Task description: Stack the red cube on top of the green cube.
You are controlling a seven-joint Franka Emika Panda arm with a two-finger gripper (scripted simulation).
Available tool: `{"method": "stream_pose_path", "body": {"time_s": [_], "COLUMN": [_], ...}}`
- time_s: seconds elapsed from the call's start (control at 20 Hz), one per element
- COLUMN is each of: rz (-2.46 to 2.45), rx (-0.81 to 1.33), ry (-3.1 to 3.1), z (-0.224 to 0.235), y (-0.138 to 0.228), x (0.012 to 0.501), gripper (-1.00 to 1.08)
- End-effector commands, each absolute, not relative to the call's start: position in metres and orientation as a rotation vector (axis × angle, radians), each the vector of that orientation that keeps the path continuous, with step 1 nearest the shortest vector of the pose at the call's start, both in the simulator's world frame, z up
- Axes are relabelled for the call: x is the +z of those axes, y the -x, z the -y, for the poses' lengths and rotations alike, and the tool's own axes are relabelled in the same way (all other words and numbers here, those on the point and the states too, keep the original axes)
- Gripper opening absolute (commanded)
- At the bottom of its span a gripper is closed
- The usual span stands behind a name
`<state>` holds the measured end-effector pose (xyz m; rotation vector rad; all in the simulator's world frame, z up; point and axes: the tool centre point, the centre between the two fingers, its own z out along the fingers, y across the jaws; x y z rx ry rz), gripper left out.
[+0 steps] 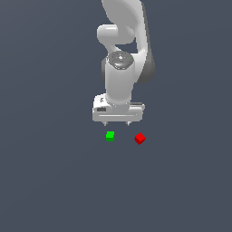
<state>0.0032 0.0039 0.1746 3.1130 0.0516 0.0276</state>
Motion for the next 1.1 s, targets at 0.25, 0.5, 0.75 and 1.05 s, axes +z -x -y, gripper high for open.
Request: {"method": "stream_pose_path", "body": {"time_s": [0.25, 0.5, 0.75, 1.05], "rz": [-0.095, -0.227, -0.458, -0.755], "rx": [0.026, 0.023, 0.016, 0.007], "ry": [-3.114, -3.112, -3.095, -3.046], "z": [-0.010, -0.029, -0.062, -0.105], "y": [-0.005, -0.009, -0.011, -0.006], "x": [0.170, 0.154, 0.127, 0.093], "gripper": [1.00, 1.00, 1.00, 1.00]}}
